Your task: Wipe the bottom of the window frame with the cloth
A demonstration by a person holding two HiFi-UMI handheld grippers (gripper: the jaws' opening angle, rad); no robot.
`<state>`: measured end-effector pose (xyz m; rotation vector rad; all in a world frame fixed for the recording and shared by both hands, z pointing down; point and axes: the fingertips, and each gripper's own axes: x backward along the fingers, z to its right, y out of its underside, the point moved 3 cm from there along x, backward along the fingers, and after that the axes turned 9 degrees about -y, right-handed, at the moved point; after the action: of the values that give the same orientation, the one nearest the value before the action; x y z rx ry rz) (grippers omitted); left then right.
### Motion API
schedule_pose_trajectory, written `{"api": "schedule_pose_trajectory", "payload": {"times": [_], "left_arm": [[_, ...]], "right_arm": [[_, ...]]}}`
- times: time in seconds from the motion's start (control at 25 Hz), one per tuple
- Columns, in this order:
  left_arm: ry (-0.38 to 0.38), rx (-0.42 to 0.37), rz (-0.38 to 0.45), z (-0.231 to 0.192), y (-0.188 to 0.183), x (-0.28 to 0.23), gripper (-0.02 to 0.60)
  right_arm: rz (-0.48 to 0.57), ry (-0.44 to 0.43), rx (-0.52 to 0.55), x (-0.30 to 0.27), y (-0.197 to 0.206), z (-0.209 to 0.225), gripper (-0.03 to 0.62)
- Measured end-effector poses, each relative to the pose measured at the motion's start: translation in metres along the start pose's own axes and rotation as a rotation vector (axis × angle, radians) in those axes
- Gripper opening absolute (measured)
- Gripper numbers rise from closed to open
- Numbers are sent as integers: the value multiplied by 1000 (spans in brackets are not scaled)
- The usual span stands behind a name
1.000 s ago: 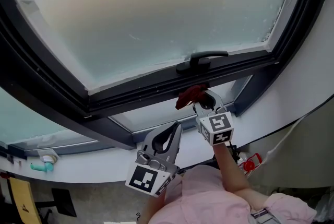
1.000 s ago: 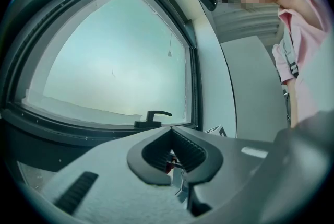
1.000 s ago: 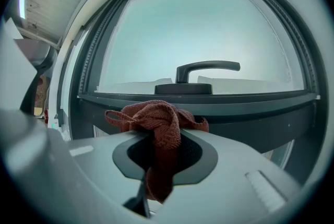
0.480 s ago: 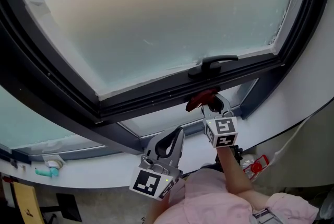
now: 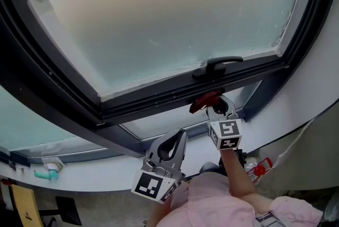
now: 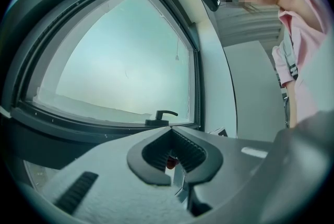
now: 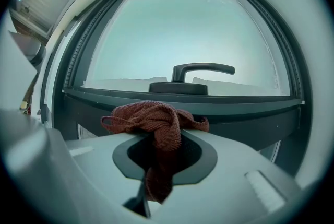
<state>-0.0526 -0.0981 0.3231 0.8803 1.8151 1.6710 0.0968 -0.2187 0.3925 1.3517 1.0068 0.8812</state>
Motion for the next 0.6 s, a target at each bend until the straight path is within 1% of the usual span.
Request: {"api": "schedule_pose_trajectory", "payload": {"times": [0.24,0.44,0.6], "left_arm": [[-9,7,-11,-1,1,-2,0],[-18,16,-27,-4,5,-2,0],[-4,28,-37,-1,9,-6,0]], "right_arm": [[43,11,-50,2,2,3,61],[61,75,-93,8,5,25,61],[43,120,-74,13,6,46,61]]}}
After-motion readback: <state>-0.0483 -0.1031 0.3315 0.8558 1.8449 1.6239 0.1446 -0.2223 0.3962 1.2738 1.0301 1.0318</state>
